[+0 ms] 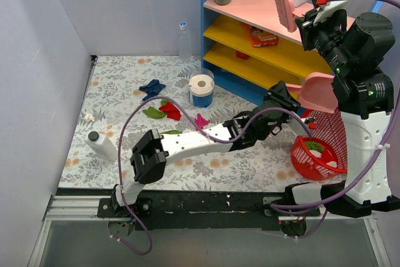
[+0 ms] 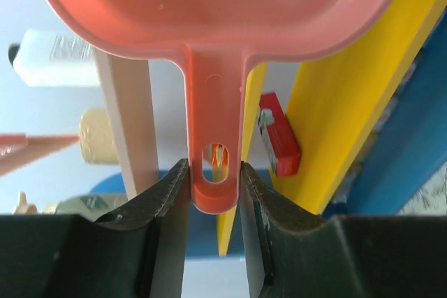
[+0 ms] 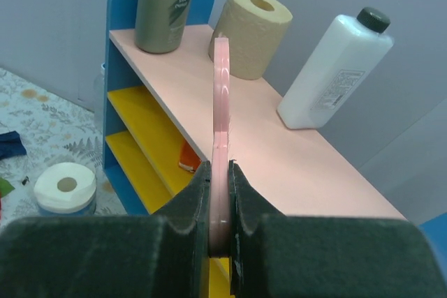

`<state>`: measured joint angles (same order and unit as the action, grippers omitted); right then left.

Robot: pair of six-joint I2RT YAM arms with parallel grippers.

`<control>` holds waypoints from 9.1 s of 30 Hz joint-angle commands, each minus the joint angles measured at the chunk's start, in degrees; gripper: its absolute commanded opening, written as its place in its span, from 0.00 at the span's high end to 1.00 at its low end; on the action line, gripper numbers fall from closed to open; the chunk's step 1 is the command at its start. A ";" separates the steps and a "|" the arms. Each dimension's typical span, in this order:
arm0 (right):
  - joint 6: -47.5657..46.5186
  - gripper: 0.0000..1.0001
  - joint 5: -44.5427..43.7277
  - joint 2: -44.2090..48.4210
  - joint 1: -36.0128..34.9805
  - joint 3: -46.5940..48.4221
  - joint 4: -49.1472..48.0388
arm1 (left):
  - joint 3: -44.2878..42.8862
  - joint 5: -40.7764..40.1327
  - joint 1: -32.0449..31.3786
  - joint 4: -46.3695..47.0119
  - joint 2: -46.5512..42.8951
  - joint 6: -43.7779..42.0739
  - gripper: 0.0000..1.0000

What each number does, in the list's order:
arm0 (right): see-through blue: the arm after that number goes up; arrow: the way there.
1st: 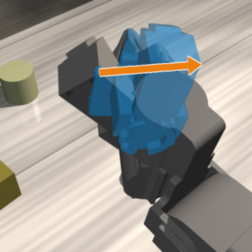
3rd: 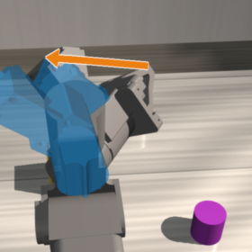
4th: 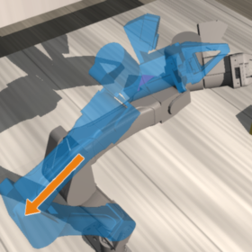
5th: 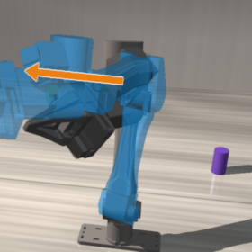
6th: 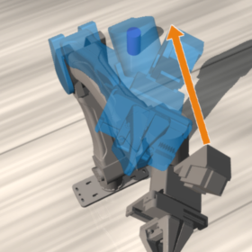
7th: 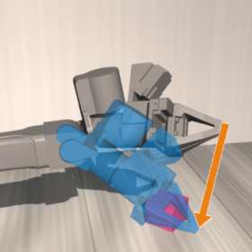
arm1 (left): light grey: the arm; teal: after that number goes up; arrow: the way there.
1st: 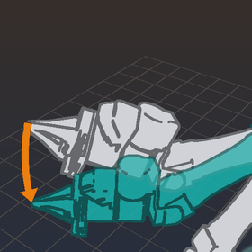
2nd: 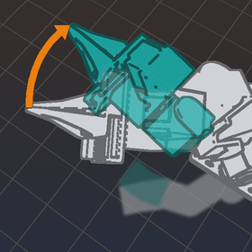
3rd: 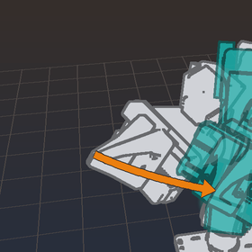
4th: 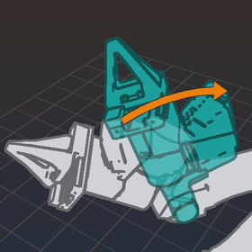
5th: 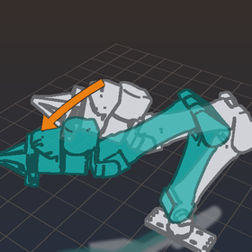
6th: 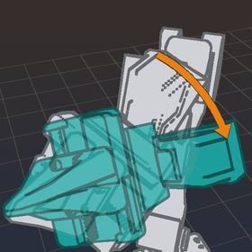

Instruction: Sweep away the paper scraps from the table

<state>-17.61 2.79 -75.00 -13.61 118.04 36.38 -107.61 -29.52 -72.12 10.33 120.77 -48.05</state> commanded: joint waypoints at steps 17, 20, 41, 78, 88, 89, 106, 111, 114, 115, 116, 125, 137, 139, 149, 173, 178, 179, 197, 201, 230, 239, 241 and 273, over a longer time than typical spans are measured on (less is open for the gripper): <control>-6.99 0.99 13.47 5.65 -2.38 -20.99 -9.67 | 34.12 24.24 1.98 -67.91 -42.98 64.38 1.00; -8.58 0.99 13.03 6.44 -4.23 -26.00 -7.38 | 40.36 24.95 3.29 -65.27 -43.08 66.07 1.00; -2.96 0.99 3.80 2.14 -12.41 -46.41 2.55 | 66.04 45.86 23.69 -28.98 -46.15 58.69 0.61; -2.87 0.99 5.12 2.23 -12.41 -47.72 1.76 | 64.11 49.56 24.22 -35.00 -46.67 56.49 0.89; -3.84 0.99 13.10 -6.81 -13.99 -28.50 1.59 | 55.50 40.16 24.48 -59.09 -63.89 41.03 1.00; -3.84 0.99 14.34 -8.56 -14.43 -22.56 1.76 | 55.15 39.28 24.57 -60.67 -66.69 40.24 1.00; 14.85 0.99 35.17 -31.34 -20.76 -12.73 -27.12 | 53.83 31.01 24.66 -77.91 -67.53 51.64 1.00; 23.74 0.99 37.82 -34.59 -20.58 -21.69 -43.83 | 50.05 34.35 25.27 -87.03 -64.17 52.45 1.00; 24.64 0.99 34.40 -34.86 -21.20 -27.24 -49.55 | 49.87 35.40 25.27 -88.55 -64.69 53.15 1.00; 24.46 0.99 34.13 -35.21 -21.20 -27.42 -49.13 | 50.04 35.58 25.27 -88.38 -64.87 53.59 1.00; 23.94 0.99 33.78 -36.34 -21.29 -27.16 -48.25 | 50.39 35.50 25.27 -88.03 -65.13 54.63 1.00; 13.31 0.99 31.94 -38.29 -20.94 -21.63 -28.50 | 50.83 31.19 25.27 -85.65 -66.10 55.35 1.00; -8.75 0.99 25.51 -25.73 -16.38 -28.04 3.68 | 56.72 28.90 25.27 -82.22 -69.62 53.33 1.00; -12.79 0.99 27.87 -23.18 -15.32 -27.86 9.57 | 56.81 29.43 25.27 -83.01 -69.09 53.24 1.00; -2.88 0.99 34.75 -17.97 -18.72 -31.82 -17.88 | 57.69 31.45 25.27 -83.01 -68.39 54.64 1.00; 7.33 0.99 26.84 -35.15 -17.60 -28.02 -25.42 | 58.04 30.31 28.44 -81.18 -64.61 54.82 1.00; -1.45 0.99 23.15 -27.06 -17.16 -34.71 -11.62 | 60.77 30.48 28.44 -78.62 -66.54 52.63 1.00; -3.73 0.99 22.53 -25.65 -17.07 -37.24 -9.77 | 60.77 30.57 28.44 -78.36 -66.54 52.36 1.00; 7.05 0.99 39.57 -27.38 -21.72 -23.04 -11.49 | 56.64 33.65 28.44 -83.80 -68.30 50.69 1.00; 10.22 0.99 41.68 -33.62 -24.18 -17.32 -12.74 | 56.64 31.46 28.44 -83.89 -68.56 50.95 1.00; -7.96 0.99 19.62 -12.02 -18.30 -43.78 4.04 | 58.82 30.23 28.87 -77.33 -63.65 50.33 1.00; -8.77 0.99 16.92 -4.72 -18.12 -33.84 11.70 | 57.43 33.91 28.87 -72.29 -59.25 54.20 1.00; -8.06 0.99 11.65 -4.80 -18.04 -33.84 11.26 | 56.12 34.53 28.87 -72.55 -56.54 55.34 1.00; 11.44 0.99 21.41 -12.26 -18.39 -37.10 10.21 | 39.24 40.50 28.79 -69.56 -27.70 56.49 1.00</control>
<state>-14.92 3.36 -85.17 -31.62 75.57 50.63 -64.20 8.32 -43.59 -60.05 91.05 8.40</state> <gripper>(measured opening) 0.134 0.295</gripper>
